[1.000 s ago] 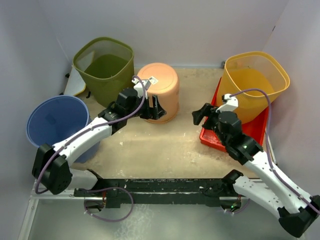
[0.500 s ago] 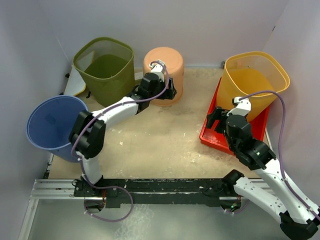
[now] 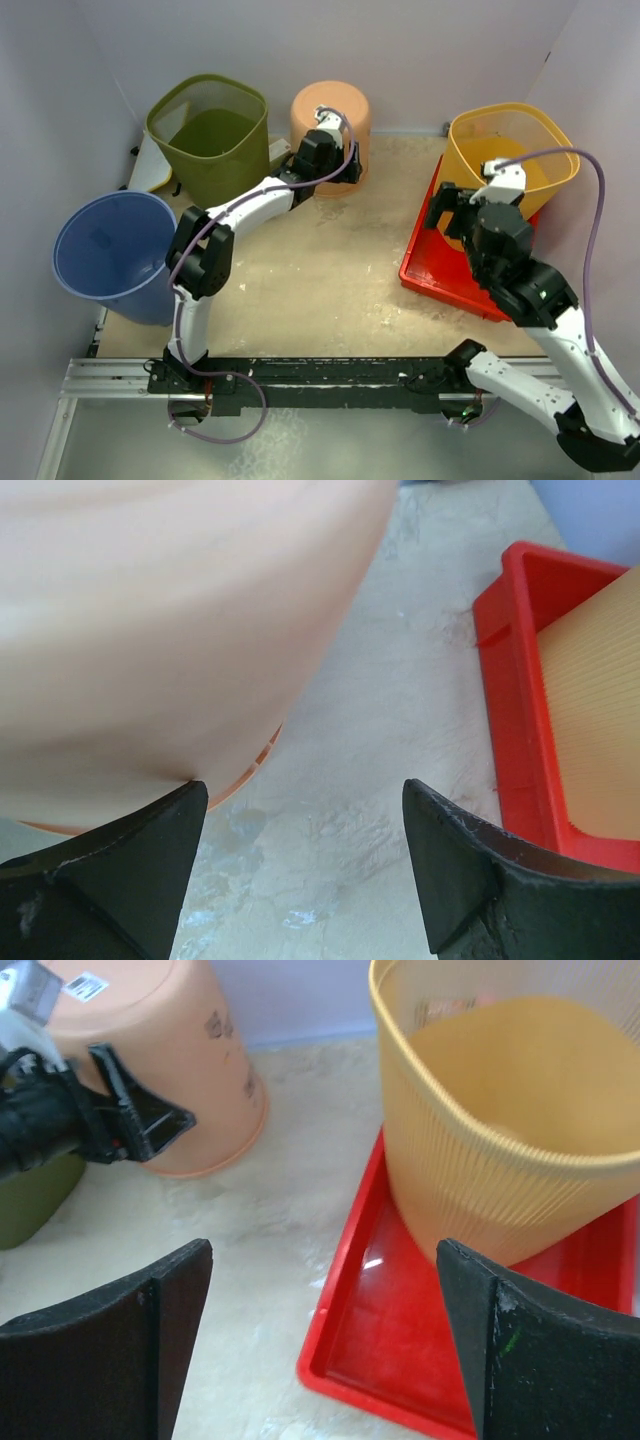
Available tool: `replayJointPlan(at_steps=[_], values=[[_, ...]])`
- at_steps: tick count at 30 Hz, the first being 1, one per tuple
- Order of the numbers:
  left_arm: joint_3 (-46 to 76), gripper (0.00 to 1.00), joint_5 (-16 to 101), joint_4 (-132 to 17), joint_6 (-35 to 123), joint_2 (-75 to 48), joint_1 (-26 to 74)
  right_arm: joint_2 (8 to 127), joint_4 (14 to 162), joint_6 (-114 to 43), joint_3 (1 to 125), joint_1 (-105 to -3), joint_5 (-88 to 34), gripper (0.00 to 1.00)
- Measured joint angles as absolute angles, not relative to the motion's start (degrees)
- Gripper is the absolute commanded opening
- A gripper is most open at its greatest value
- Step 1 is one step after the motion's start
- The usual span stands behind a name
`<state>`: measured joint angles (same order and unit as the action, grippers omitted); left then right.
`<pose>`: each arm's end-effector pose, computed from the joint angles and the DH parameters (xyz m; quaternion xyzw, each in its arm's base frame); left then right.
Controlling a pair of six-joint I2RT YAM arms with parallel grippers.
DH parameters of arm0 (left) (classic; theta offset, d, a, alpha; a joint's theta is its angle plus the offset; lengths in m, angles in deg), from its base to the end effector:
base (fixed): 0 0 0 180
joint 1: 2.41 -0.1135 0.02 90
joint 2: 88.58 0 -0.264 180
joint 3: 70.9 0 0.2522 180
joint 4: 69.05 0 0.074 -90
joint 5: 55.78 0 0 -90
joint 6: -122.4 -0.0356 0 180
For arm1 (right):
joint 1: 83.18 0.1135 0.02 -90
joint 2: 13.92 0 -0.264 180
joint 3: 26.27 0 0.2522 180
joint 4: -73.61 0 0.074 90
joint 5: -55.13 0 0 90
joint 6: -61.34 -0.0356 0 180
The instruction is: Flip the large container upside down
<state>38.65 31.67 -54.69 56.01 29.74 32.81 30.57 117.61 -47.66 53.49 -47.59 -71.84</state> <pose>0.4055 -0.2843 0.2644 0.0722 0.8313 -0.2544 0.4890 0.1254 0.0634 0.4286 0.1005 0.7420 0.0694 0.6592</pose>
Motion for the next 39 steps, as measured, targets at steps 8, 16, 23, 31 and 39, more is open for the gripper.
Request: replayJointPlan(at_steps=[8,16,23,31,39], values=[[44.4,0.76,34.4,-50.9,54.0,28.2,32.7,49.1,120.5,-39.7,71.1,-50.4,-76.8,1.0],[30.3,0.76,43.5,-48.3,54.9,11.3,32.9,60.6,125.3,-37.7,78.2,-64.5,-69.7,0.97],[17.6,0.76,50.5,-48.6,56.9,0.2,34.7,66.3,127.3,-37.0,79.4,-70.9,-65.0,0.63],[9.5,0.76,52.2,-43.8,57.3,-6.1,35.7,67.9,129.9,-34.8,81.3,-73.0,-60.0,0.05],[10.5,0.76,49.4,-41.3,56.8,-15.4,35.6,68.9,133.9,-33.9,86.6,-73.2,-58.4,0.0]])
